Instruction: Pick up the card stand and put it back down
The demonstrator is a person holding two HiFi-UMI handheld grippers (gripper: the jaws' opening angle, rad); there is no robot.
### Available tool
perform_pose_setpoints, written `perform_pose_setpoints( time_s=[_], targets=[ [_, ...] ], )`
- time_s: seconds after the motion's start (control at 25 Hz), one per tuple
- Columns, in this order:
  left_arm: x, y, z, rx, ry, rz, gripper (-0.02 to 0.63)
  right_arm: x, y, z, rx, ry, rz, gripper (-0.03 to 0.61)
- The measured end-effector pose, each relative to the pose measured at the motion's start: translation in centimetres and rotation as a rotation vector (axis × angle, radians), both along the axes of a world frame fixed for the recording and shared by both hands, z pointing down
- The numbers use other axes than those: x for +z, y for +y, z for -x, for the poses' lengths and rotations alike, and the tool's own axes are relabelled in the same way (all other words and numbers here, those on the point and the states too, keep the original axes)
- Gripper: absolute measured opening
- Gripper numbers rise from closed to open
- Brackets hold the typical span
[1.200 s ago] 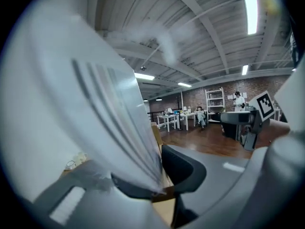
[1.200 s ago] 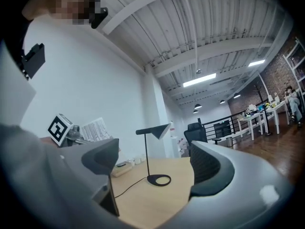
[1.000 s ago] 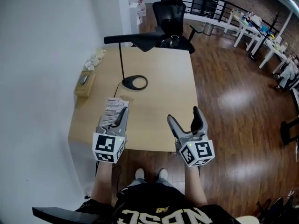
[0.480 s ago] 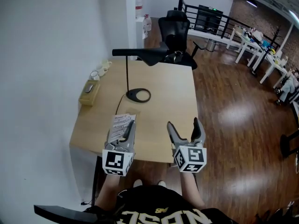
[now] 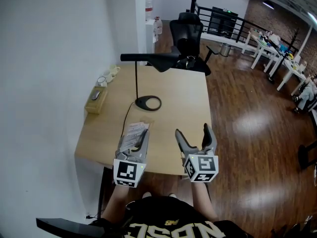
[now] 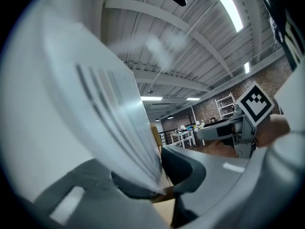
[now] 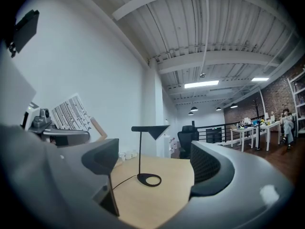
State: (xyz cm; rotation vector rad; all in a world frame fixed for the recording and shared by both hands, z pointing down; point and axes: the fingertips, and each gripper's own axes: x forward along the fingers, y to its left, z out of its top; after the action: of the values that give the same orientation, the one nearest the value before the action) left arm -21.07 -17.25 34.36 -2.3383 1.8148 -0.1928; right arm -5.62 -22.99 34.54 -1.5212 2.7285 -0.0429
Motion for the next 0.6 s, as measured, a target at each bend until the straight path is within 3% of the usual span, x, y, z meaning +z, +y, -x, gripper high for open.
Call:
perform_pose_setpoints(
  time_s=[0.36, 0.6],
  targets=[
    [0.5, -0.5, -0.4, 0.028, 0.001, 0.014, 0.063, 0.0, -0.6, -1.3, 0.018, -0.02, 0.001, 0.472],
    [1.4, -1.5, -3.1, 0.123, -0.001, 0.052, 0.063, 0.5, -0.2, -4.8, 0.088, -0.026, 0.014, 0.472]
  ],
)
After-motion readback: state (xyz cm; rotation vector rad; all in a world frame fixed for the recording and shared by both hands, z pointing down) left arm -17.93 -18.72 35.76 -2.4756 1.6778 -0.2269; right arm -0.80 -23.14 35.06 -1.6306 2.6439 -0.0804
